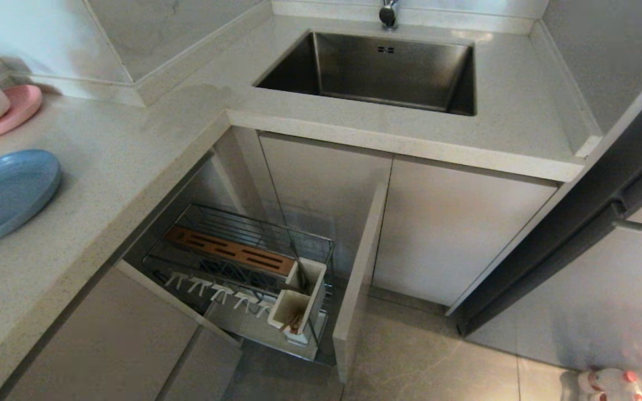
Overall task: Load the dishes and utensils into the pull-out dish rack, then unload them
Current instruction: Take the bowl out of the cupboard
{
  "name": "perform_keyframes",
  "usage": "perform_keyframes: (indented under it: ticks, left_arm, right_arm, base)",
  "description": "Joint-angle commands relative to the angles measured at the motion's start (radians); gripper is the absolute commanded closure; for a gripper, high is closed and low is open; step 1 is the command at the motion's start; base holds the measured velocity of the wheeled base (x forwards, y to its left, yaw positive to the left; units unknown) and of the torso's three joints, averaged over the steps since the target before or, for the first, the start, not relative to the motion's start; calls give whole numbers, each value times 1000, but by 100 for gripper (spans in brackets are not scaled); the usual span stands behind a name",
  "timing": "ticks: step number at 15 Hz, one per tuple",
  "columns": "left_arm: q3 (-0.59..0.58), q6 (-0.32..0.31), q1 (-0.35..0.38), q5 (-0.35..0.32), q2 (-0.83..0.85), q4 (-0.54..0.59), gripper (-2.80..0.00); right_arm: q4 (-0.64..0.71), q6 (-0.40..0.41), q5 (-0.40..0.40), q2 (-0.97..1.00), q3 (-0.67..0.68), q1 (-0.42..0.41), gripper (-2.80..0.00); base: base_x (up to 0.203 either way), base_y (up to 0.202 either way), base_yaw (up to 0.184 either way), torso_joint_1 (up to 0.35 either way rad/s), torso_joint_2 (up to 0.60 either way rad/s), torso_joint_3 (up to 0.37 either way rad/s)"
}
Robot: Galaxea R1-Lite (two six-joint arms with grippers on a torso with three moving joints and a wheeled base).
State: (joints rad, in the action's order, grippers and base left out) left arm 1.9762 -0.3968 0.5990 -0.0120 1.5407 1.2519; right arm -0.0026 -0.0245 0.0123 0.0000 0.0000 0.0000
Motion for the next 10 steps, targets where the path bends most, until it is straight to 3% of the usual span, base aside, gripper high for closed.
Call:
perform_keyframes:
  ticks: [1,5,8,10]
  left_arm:
    - [1,0,-35,14,78,-21,0]
    - [1,40,-146,27,130,-170,0]
    - [1,48,-189,88,159,-199,0]
    - [1,49,-191,92,167,-226,0]
  right_arm:
    - [0,0,0,2,0,0,0]
    - [0,0,0,1,0,0,0]
    - [0,0,0,0,0,0,0]
    - [0,0,0,2,0,0,0]
  base:
    - [0,0,0,0,0,0]
    - [0,0,0,0,0,0]
    - [0,0,0,0,0,0]
    - [0,0,0,0,0,0]
